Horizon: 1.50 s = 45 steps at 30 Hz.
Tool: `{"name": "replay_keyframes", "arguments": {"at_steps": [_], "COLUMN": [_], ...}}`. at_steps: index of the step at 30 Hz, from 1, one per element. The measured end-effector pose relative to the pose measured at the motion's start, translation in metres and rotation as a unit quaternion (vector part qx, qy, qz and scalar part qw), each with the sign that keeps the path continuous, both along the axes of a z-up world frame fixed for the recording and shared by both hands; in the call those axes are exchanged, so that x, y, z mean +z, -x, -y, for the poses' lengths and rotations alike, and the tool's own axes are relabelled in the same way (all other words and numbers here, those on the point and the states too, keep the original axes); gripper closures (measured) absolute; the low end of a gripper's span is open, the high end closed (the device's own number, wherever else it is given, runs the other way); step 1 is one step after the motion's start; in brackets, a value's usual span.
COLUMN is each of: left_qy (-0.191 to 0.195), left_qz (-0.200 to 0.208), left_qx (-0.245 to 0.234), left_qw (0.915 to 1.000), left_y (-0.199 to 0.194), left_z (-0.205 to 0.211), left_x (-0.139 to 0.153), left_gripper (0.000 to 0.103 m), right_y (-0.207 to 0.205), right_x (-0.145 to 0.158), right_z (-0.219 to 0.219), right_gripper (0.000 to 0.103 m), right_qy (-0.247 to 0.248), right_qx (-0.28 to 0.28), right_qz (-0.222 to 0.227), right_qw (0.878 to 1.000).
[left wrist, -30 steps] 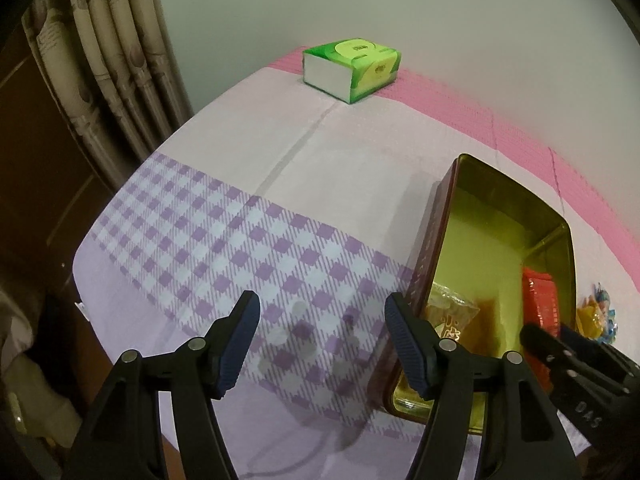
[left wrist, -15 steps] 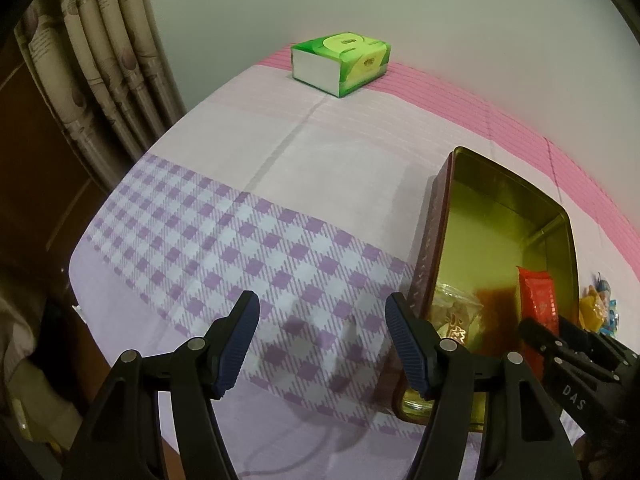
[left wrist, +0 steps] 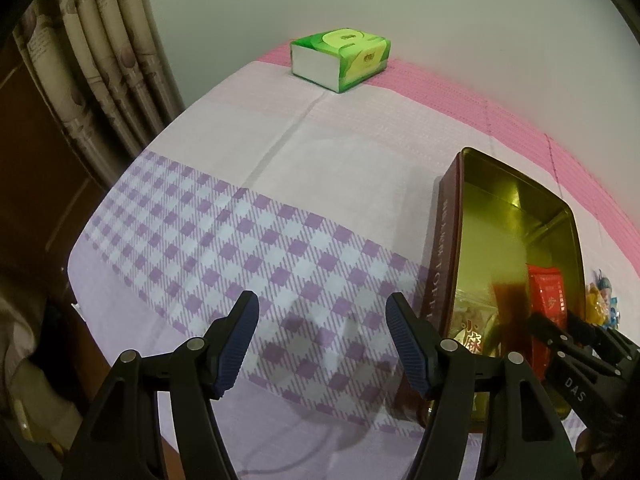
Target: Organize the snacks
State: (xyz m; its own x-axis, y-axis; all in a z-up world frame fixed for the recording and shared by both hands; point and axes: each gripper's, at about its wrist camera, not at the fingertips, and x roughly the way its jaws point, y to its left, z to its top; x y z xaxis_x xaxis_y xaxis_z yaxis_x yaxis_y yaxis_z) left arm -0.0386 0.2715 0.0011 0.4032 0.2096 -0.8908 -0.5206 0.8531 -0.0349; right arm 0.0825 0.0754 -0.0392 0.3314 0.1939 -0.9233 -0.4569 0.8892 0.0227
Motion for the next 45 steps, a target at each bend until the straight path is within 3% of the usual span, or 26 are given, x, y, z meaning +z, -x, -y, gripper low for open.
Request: {"name": "replay_keyframes", "arguments": {"at_steps": [13, 22, 28, 33, 39, 45], "left_qy": [0.001, 0.000, -0.004, -0.010, -0.020, -0.030], "left_qz": [0.000, 0.000, 0.000, -0.003, -0.007, -0.013], "left_qx": [0.002, 0.004, 0.002, -0.003, -0.010, -0.020], "left_qw": [1.0000, 1.0000, 1.0000, 0.9999, 0.9997, 0.9993], "left_y": [0.001, 0.001, 0.000, -0.001, -0.003, -0.006], "left_z": [-0.001, 0.000, 0.001, 0.003, 0.008, 0.015], "left_x": [-0.001, -0.001, -0.001, -0.001, 0.000, 0.001], "left_gripper": [0.036, 0.036, 0.036, 0.036, 0.036, 0.036], "right_y": [0.002, 0.009, 0.010, -0.003, -0.012, -0.008], "right_x": [-0.003, 0.027, 0.051, 0.055, 0.035, 0.008], "right_z": [-0.010, 0.010, 0.063, 0.138, 0.209, 0.233], "right_gripper": [0.059, 0.059, 0.059, 0.059, 0.059, 0.059], "right_qy": [-0.005, -0.060, -0.066, -0.043, -0.024, -0.043], "right_qx": [0.022, 0.037, 0.016, -0.044, -0.107, -0.128], "right_qz": [-0.010, -0.012, 0.002, 0.013, -0.005, -0.039], "right_qw": [1.000, 0.997, 0.998, 0.998, 0.994, 0.990]}}
